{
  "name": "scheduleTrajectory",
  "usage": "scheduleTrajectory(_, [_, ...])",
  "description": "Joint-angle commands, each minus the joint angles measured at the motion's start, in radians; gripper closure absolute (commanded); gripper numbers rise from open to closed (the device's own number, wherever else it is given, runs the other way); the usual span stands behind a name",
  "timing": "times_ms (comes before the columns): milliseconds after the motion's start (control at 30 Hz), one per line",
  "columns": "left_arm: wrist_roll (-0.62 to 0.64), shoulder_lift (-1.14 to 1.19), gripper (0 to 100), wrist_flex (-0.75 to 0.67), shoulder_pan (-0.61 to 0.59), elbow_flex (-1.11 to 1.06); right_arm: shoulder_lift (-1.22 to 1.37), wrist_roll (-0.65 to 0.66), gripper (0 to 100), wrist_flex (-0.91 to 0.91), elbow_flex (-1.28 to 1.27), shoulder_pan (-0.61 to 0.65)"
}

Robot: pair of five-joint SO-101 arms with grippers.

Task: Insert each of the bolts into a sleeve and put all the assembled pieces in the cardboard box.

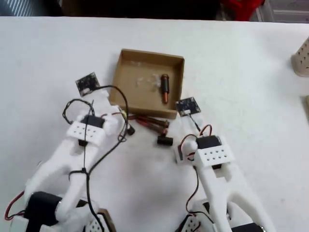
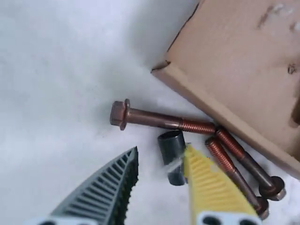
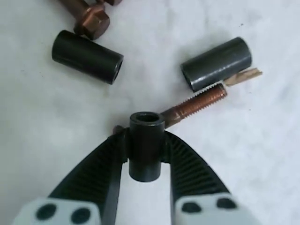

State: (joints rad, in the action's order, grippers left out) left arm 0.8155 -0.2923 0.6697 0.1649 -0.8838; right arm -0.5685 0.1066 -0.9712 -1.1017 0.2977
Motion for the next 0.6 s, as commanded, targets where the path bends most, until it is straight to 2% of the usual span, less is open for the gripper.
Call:
scheduleTrajectory(0, [0.061, 0.002, 74, -0.055, 0.005, 0.055, -0.016, 0.015, 98.1, -0.008, 0.002, -0.001])
scheduleTrajectory(367, [0.069, 0.016, 74, -0.080, -0.031, 0.055, -0.016, 0.015, 98.1, -0.008, 0.002, 0.001])
scheduleTrajectory(567, [0.089, 0.206, 74, -0.060, -0.042, 0.155, -0.016, 0.015, 98.1, -0.008, 0.002, 0.001])
